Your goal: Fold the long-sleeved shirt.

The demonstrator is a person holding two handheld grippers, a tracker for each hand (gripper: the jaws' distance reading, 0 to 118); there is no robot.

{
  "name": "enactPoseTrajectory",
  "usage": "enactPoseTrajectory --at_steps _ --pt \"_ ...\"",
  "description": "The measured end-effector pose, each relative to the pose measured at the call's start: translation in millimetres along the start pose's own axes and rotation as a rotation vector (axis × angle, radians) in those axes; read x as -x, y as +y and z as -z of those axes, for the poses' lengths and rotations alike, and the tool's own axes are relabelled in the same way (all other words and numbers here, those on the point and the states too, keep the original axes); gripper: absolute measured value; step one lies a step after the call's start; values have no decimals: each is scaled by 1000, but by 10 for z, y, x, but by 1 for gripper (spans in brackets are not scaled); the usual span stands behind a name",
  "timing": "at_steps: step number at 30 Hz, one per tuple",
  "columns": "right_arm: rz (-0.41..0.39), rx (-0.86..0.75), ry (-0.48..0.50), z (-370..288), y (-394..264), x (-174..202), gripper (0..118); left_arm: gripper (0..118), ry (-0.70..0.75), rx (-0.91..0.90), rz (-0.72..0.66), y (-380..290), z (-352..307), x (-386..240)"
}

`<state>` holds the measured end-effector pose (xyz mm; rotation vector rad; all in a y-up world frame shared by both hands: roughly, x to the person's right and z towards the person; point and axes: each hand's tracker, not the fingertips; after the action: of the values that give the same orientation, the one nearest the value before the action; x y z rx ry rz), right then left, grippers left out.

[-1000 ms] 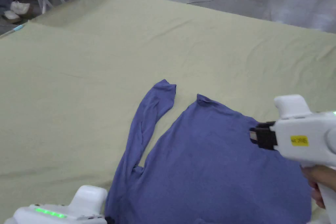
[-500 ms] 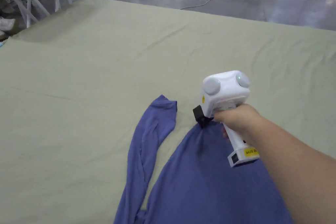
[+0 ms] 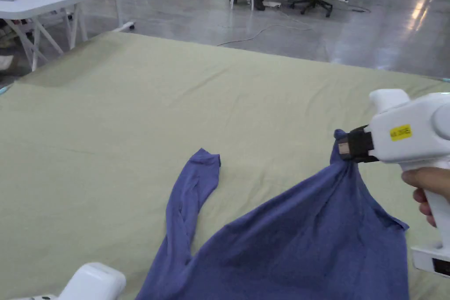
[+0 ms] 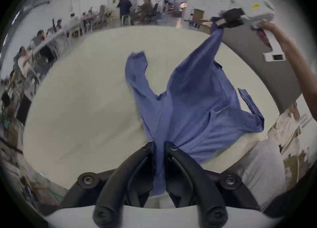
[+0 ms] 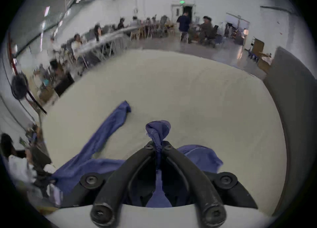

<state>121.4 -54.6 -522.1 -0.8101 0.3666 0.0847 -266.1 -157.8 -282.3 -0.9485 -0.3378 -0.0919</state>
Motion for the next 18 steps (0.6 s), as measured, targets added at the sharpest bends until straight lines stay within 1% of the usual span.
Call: enactPoseTrajectory --at_steps 1,4,6,9,12,13,15,18 --pt "22 -29 -4 -333 -79 -72 1 9 16 -18 40 75 -95 -25" --pt "53 -122 -63 -1211 -297 -229 1 9 39 -53 135 318 -381 -82" --pt "73 -170 -78 -1723 -420 -290 1 9 41 -94 197 502 -593 -125" --pt "64 -214 -118 -2324 -537 -297 1 9 24 -144 215 827 -887 -109" --pt "48 -267 -165 -2783 -602 -238 1 9 62 -200 260 1154 -1143 -160" --pt "50 -287 -166 -2915 -605 -223 1 9 69 -220 280 1270 -1231 -184" --pt "53 -307 -182 -3068 -567 -296 1 9 78 -247 310 1507 -1360 -228" --pt "51 -326 -236 -3169 -348 -362 1 9 87 -281 337 1928 -1445 -272"
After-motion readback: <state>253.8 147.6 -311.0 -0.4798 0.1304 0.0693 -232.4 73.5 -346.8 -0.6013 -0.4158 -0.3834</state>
